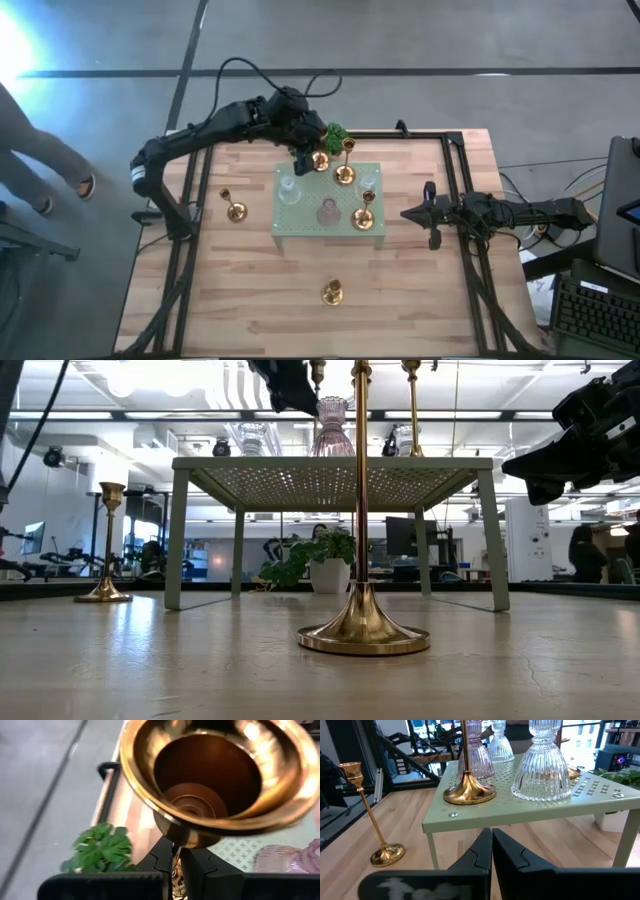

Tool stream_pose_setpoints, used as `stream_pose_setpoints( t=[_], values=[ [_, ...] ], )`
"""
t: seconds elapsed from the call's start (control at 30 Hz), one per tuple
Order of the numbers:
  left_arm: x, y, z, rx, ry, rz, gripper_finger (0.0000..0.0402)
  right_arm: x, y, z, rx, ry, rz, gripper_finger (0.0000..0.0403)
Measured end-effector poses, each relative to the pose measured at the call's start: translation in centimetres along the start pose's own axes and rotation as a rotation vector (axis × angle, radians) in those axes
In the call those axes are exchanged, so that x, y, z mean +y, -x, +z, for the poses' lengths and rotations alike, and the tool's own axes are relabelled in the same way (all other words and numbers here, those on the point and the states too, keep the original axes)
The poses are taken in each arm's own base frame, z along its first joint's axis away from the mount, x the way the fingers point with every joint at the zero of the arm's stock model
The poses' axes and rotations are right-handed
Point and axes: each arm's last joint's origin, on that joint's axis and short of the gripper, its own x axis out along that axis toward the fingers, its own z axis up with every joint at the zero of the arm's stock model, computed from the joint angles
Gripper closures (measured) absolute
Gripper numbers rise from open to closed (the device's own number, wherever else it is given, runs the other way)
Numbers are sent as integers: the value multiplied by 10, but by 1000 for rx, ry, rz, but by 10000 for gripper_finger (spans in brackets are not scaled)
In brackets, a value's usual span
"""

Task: Pick & Place candle stick holders
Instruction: Put the gold candle holder on the shelf

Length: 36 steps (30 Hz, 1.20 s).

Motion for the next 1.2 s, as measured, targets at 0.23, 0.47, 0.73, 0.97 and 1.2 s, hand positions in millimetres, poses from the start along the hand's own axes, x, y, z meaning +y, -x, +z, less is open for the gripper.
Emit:
stream_pose_setpoints(
  t=[0.23,0.47,0.73,0.97,1.2],
  values=[
    [-4,-18,-14,41,21,-63,381,0,0,0,0,0,0,394],
    [-8,-20,-32,-15,46,-50,381,0,0,0,0,0,0,394],
    [-12,-24,-46,-81,77,-88,381,0,0,0,0,0,0,394],
    [-11,-25,-45,-101,85,-84,381,0,0,0,0,0,0,394],
    [-10,-24,-41,-126,84,-97,381,0,0,0,0,0,0,394]
  ],
)
